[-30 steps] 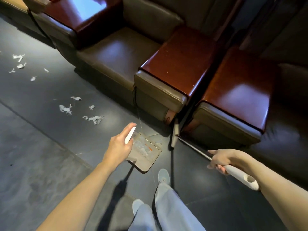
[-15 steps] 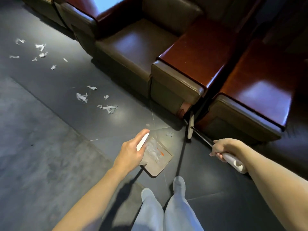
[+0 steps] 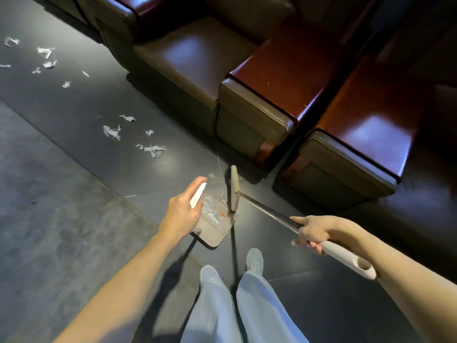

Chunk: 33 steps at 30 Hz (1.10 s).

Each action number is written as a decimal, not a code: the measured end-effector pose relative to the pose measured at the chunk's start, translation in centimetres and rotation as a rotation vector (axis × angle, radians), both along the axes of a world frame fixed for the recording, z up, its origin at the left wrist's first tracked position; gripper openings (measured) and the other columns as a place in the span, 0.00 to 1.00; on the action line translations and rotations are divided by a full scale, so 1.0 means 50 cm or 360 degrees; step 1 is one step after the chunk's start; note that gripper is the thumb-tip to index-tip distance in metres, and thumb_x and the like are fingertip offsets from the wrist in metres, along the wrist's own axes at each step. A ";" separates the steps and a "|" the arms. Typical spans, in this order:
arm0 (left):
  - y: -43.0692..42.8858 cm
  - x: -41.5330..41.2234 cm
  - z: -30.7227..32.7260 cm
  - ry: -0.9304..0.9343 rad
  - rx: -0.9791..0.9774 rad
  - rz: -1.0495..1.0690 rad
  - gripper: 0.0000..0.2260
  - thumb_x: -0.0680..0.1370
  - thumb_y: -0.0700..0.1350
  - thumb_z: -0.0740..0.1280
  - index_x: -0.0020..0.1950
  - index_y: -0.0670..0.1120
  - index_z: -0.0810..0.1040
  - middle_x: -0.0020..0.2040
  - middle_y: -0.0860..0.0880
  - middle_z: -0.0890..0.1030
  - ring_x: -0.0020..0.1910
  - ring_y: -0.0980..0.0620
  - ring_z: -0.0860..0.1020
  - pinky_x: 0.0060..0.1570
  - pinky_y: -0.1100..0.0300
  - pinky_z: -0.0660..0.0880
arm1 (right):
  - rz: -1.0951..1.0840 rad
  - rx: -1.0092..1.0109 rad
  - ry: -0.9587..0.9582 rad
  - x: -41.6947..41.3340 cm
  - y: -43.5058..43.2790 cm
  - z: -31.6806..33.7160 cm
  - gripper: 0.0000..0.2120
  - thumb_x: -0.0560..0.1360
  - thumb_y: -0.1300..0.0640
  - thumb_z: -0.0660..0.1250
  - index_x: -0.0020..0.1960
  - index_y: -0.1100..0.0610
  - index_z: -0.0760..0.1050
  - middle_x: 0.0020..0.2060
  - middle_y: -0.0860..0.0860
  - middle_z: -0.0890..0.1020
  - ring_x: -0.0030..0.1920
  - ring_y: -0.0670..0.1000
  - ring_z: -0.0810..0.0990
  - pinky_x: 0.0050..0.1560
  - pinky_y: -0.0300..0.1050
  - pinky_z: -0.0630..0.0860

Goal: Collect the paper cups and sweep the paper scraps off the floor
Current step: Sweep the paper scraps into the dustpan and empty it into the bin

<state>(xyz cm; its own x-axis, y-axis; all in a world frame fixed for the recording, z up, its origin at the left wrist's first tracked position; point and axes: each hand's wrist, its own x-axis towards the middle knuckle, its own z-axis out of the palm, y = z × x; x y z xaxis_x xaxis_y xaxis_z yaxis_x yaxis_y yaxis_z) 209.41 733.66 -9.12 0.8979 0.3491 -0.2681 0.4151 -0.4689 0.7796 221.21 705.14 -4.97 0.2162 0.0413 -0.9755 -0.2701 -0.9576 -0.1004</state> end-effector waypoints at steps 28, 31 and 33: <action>0.011 -0.033 -0.010 -0.0010 -0.0002 0.0595 0.26 0.76 0.38 0.64 0.58 0.71 0.67 0.42 0.43 0.79 0.34 0.48 0.73 0.39 0.60 0.71 | 0.1181 -0.0291 -0.0406 0.079 0.101 -0.019 0.43 0.74 0.65 0.64 0.79 0.47 0.43 0.48 0.53 0.78 0.34 0.48 0.77 0.30 0.38 0.74; -0.010 -0.020 -0.013 -0.0001 0.0027 0.0580 0.27 0.76 0.38 0.65 0.59 0.71 0.66 0.45 0.45 0.80 0.35 0.49 0.73 0.39 0.62 0.68 | 0.1238 -0.0300 -0.0553 0.131 0.113 -0.013 0.44 0.73 0.69 0.62 0.78 0.54 0.38 0.52 0.57 0.79 0.33 0.50 0.77 0.26 0.38 0.72; -0.022 -0.007 -0.015 0.0010 0.0035 0.0603 0.26 0.76 0.38 0.65 0.61 0.70 0.68 0.47 0.45 0.81 0.36 0.49 0.73 0.40 0.63 0.68 | 0.1302 -0.0286 -0.0658 0.184 0.129 -0.018 0.41 0.72 0.69 0.61 0.79 0.58 0.43 0.56 0.58 0.77 0.42 0.54 0.80 0.34 0.41 0.74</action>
<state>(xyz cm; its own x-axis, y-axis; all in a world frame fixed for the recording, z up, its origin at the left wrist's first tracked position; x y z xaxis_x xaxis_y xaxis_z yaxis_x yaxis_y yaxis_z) 209.08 732.56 -9.86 0.7023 0.6619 -0.2620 0.5669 -0.2976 0.7681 230.39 711.58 -5.89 0.5177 0.1900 -0.8342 0.5192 -0.8448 0.1297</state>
